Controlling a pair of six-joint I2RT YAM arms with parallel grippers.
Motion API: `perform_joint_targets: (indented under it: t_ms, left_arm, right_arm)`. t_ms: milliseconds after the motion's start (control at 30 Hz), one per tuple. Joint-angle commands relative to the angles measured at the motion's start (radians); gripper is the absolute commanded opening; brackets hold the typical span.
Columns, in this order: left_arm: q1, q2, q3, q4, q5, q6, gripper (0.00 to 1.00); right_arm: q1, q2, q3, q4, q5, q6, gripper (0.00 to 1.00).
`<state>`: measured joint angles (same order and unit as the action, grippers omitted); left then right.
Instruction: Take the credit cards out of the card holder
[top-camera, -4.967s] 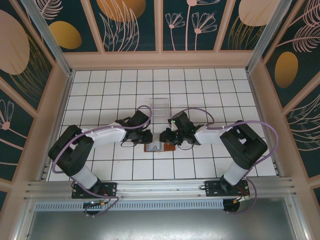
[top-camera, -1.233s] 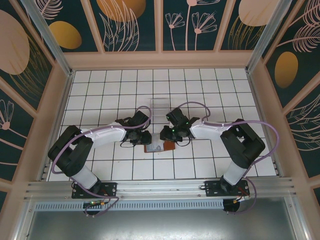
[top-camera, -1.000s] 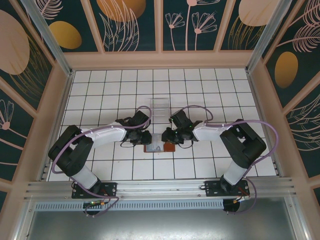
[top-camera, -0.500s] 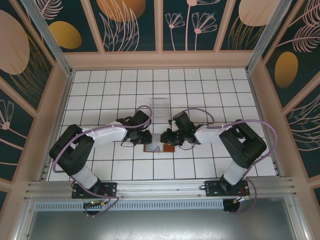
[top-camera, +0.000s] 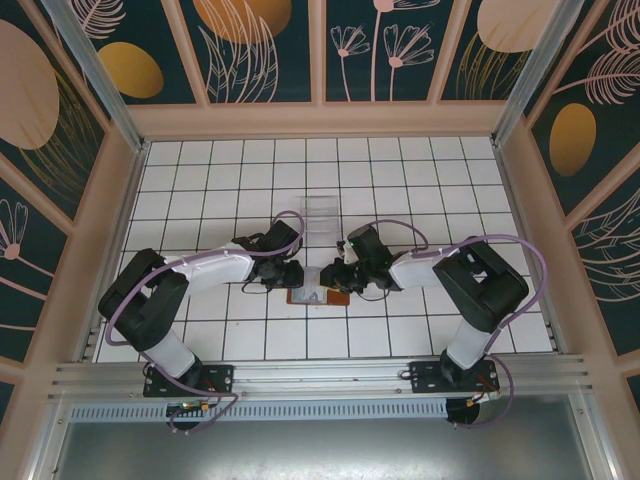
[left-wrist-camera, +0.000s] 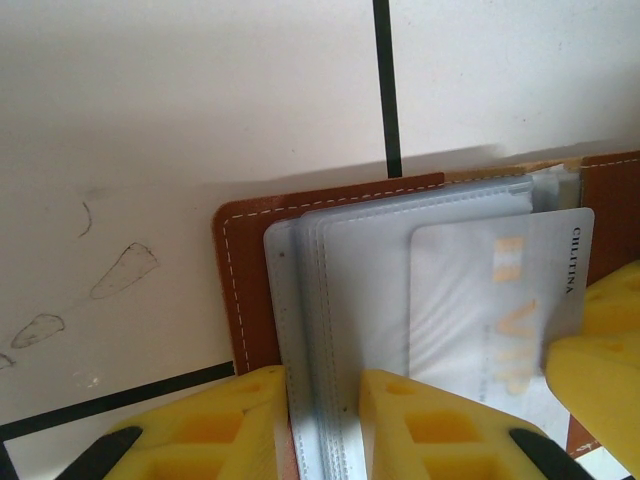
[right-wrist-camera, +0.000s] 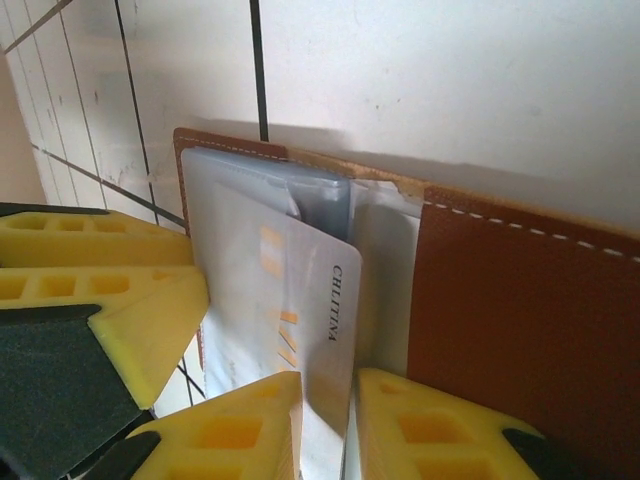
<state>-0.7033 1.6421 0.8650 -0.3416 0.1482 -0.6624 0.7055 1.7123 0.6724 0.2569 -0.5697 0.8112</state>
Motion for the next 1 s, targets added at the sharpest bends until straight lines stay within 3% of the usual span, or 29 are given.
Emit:
perform_joint_targets:
  t_ms: [0, 400, 967]
  left_arm:
    - [-0.002, 0.053, -0.039, -0.075, -0.065, 0.012, 0.27]
    - [-0.001, 0.038, -0.056, -0.075, -0.065, 0.004, 0.26]
    - [-0.002, 0.006, -0.080, -0.053, -0.032, -0.018, 0.26]
  right_arm:
    - [-0.006, 0.024, -0.022, 0.045, -0.021, 0.017, 0.22]
    - [-0.039, -0.015, -0.059, 0.030, -0.003, 0.011, 0.11]
    - [-0.087, -0.120, -0.088, -0.084, 0.025, -0.055, 0.06]
